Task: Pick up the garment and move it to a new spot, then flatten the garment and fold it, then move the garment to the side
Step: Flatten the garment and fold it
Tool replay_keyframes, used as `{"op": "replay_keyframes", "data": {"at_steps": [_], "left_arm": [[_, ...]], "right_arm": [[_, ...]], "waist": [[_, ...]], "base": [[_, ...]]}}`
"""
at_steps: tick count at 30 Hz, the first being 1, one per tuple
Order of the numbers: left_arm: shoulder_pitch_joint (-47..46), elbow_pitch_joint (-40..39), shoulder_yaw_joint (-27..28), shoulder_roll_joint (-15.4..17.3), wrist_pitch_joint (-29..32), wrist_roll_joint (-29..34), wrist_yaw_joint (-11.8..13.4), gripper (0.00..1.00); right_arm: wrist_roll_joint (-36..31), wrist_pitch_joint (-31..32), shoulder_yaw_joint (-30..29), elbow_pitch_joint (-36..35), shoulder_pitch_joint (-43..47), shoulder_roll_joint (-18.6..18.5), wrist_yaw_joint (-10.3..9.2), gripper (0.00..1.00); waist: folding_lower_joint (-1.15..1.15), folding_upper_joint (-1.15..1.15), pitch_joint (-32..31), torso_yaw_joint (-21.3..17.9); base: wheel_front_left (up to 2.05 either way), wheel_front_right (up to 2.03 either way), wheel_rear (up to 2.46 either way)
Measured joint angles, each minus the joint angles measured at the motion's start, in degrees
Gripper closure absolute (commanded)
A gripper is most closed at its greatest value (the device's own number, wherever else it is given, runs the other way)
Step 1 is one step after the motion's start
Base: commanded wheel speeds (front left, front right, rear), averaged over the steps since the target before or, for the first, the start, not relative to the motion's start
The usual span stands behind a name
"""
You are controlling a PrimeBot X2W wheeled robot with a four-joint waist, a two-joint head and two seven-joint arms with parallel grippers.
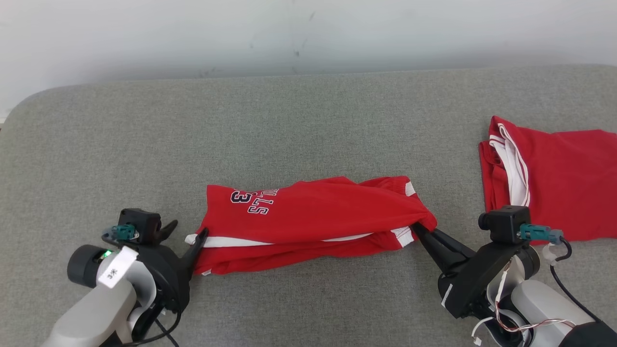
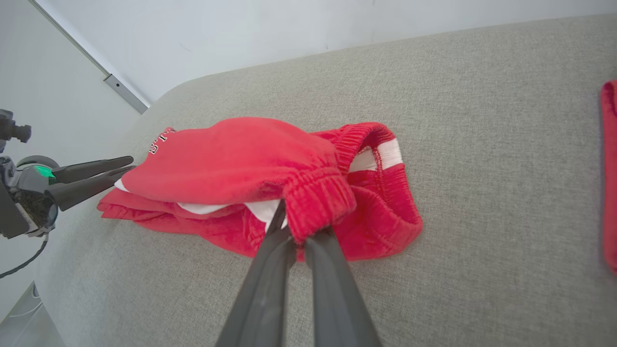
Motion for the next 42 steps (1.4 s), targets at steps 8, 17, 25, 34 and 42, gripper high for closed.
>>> {"op": "replay_keyframes", "data": {"at_steps": [8,17,25,34,42], "left_arm": [[0.0,0.33,-0.37,-0.98,3.18,-1.36,-0.43,1.0],[-0.92,-0.11,-0.43,-1.1,3.59,-1.81,-0.89,0.0],[-1.15,-1.86,-1.2,-1.59,4.72,-1.81,-0.89,0.0],[-1.1,-2.42,-2.08,-1.35,8.87,-2.42,-0.9,0.0],[-1.08,-3.49,-2.2,-1.24,12.27,-4.44,-0.91,0.62]], "right_arm": [[0.24,-0.56,0.08,0.42,-0.45,-0.03,0.0,1.0],[0.58,-1.41,0.56,0.94,-0.55,-0.07,0.0,1.0],[1.03,-1.93,1.14,1.57,-0.55,-0.54,0.0,1.0],[1.09,-2.1,1.97,1.64,-0.55,-0.71,0.0,1.0],[1.26,-2.5,2.56,1.72,-0.55,-0.92,0.0,1.0]], "waist": [[0.0,0.0,0.07,0.24],[0.0,0.0,-0.17,0.92],[0.0,0.0,-0.65,1.64],[0.0,0.0,-0.96,1.88],[0.0,0.0,-1.05,1.63]], "base": [[0.0,0.0,0.0],[0.0,0.0,0.0],[0.0,0.0,0.0],[0.0,0.0,0.0],[0.0,0.0,0.0]]}}
